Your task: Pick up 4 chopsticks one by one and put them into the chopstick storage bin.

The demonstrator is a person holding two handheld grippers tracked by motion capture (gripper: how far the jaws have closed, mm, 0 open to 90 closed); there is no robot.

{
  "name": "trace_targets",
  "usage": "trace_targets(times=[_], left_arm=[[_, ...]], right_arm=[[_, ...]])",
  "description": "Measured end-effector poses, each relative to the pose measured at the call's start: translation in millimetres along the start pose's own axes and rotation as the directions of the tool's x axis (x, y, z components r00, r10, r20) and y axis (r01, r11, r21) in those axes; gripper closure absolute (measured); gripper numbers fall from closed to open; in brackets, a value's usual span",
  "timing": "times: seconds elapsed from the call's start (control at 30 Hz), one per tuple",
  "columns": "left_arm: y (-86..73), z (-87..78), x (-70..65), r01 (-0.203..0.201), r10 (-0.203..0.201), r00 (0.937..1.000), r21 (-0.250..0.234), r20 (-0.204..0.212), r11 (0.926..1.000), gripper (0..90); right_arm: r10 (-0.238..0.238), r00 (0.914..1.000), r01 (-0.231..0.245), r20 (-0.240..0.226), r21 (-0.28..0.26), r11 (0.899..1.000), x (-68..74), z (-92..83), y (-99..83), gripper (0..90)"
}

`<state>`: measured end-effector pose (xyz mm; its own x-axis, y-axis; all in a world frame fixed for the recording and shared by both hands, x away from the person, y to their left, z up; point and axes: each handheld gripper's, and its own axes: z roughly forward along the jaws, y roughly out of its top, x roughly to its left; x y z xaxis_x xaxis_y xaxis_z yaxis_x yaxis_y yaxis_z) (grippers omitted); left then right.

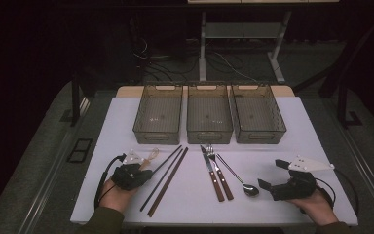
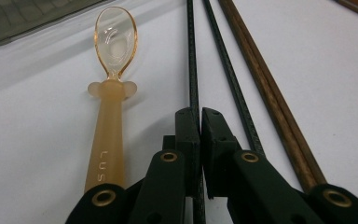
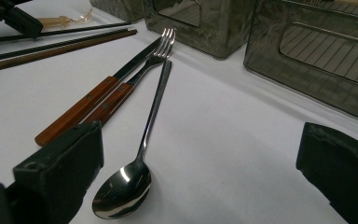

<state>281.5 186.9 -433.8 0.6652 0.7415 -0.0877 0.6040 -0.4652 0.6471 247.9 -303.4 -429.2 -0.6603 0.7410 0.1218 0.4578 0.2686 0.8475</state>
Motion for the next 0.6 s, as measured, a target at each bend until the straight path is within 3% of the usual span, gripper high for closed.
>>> trace_targets(times=[0.6], left_arm=[[5.6,-11.7,-4.8,-0.076,0.077,0.9939,-0.009,0.079,0.997,85.5]], right_arm=[[0.011,0.9999,-0.011,-0.011,-0.004,1.0,-1.6,0.1,0.0,0.8]])
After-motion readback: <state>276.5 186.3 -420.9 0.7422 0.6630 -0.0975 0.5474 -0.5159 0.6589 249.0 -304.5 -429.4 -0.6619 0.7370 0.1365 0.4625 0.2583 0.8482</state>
